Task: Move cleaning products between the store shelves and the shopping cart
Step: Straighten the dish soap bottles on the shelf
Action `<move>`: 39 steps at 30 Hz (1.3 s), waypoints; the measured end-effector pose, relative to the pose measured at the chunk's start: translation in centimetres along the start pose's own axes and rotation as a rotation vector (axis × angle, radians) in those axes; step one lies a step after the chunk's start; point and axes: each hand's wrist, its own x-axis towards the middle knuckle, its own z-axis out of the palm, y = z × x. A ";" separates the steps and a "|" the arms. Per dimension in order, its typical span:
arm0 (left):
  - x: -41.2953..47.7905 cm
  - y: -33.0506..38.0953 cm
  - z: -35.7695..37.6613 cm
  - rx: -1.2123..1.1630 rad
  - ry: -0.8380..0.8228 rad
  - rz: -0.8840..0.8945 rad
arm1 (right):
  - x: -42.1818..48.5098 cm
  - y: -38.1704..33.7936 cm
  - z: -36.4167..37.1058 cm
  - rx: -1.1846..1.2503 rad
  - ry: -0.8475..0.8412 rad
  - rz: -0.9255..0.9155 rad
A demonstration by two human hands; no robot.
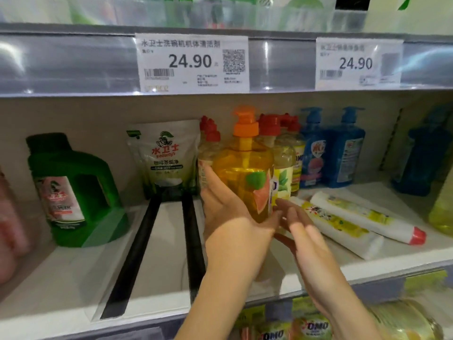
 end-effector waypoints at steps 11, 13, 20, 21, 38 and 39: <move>3.0 -3.0 -0.8 -0.001 0.077 0.006 | 2.1 1.4 -1.3 -0.021 -0.229 -0.009; 3.6 -3.7 -1.7 -0.018 -0.024 0.011 | 2.2 1.4 -1.5 -0.060 -0.259 -0.063; 5.0 -5.2 -3.5 -0.157 -0.352 0.051 | 2.6 1.7 -3.2 0.067 -0.345 -0.081; 5.2 -5.2 -3.7 -0.156 -0.381 0.054 | 3.0 1.5 -3.3 0.068 -0.365 -0.074; 4.2 -3.8 -1.2 -0.146 -0.141 0.133 | 2.1 1.4 -2.6 0.077 -0.282 -0.159; 4.1 -3.7 -1.1 -0.135 -0.145 0.142 | 1.9 1.3 -2.7 0.069 -0.273 -0.173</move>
